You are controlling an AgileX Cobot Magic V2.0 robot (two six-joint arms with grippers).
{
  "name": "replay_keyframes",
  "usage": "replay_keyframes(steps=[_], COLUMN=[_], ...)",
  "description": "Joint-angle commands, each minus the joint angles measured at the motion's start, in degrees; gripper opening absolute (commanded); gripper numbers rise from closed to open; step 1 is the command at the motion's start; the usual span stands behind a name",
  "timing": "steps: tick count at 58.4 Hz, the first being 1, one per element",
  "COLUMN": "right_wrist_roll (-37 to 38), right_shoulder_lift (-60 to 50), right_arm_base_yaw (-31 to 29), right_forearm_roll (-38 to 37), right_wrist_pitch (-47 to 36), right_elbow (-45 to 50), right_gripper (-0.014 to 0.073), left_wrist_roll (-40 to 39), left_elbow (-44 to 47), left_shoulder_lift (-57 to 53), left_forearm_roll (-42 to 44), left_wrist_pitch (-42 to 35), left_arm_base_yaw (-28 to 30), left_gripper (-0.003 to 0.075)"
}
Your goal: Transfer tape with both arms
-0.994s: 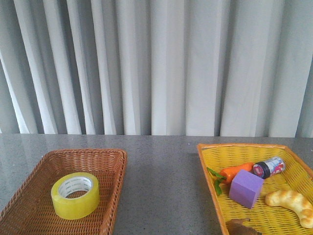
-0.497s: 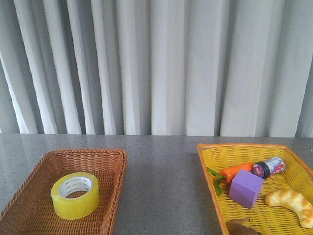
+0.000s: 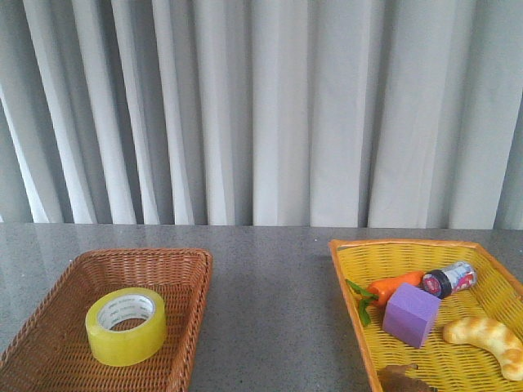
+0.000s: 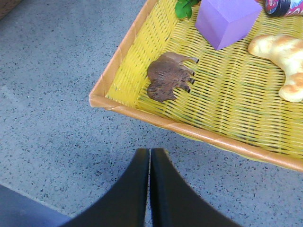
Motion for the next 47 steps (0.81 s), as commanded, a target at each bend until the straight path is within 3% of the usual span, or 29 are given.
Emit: replay_keyframes(steps=[1,34,47], right_wrist_roll=[-0.1,-0.1,-0.1], right_shoulder_lift=[-0.2,-0.2,-0.2], right_arm_base_yaw=[-0.3,-0.3,-0.3], right_forearm_roll=[-0.4,-0.4,-0.6], right_wrist_pitch=[-3.1,-3.1,-3.1], right_elbow=[-1.6,-1.6,-1.6], right_gripper=[-0.0008,-0.0007,-0.0007], left_wrist_roll=[-0.7,-0.8,-3.8], left_elbow=[-1.4,-0.5,10.6], left_shoulder_lift=[0.4,-3.3,-15.3], left_forearm_roll=[-0.6,1.8,3.0], left_wrist_pitch=[-4.5,-4.9,-19.1], left_arm_base_yaw=[0.0,-0.9,0.9], left_gripper=[-0.0006,-0.0007,-0.0007])
